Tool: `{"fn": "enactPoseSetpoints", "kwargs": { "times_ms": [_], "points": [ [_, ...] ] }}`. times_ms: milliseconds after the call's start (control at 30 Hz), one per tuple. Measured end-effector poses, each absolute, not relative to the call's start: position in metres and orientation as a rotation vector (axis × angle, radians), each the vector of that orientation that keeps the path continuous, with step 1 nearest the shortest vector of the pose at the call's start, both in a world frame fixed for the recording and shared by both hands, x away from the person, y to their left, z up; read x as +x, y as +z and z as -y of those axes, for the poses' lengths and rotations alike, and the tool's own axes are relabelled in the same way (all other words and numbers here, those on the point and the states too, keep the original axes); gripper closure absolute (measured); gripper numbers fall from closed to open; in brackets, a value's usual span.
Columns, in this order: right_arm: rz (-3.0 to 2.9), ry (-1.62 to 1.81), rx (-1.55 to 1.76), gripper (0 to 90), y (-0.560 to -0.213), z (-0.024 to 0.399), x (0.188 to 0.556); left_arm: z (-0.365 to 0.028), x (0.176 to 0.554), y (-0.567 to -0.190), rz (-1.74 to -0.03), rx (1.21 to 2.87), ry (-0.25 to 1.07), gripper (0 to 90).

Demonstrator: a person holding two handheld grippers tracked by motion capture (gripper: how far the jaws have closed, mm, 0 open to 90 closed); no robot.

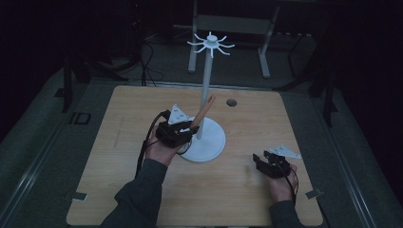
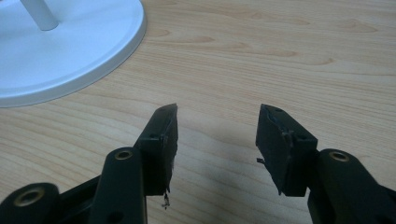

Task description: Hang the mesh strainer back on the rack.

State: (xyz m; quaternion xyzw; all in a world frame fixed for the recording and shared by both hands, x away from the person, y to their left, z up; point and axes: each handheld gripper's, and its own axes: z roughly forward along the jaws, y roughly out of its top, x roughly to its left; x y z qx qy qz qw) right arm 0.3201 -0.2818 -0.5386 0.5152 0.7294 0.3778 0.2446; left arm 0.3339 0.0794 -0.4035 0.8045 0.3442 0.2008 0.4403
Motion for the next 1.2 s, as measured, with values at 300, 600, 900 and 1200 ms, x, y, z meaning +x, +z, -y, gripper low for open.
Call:
{"fn": "enactPoseSetpoints", "kwargs": {
  "times_ms": [300,600,900,1200],
  "points": [
    [-1.990,1.031,1.413,48.3,-0.539,0.282,0.320,-0.082,0.333,-0.398,-0.875,1.929,0.523,69.9],
    [-1.993,1.027,1.410,48.3,-0.540,0.282,0.320,-0.086,0.332,-0.395,-0.886,1.892,0.531,69.9],
    [-1.993,1.024,1.415,48.3,-0.541,0.282,0.320,-0.087,0.331,-0.391,-0.887,1.841,0.540,69.9],
    [-1.988,1.024,1.416,48.3,-0.540,0.284,0.320,-0.087,0.330,-0.388,-0.895,1.799,0.553,69.9]
  ]
}}
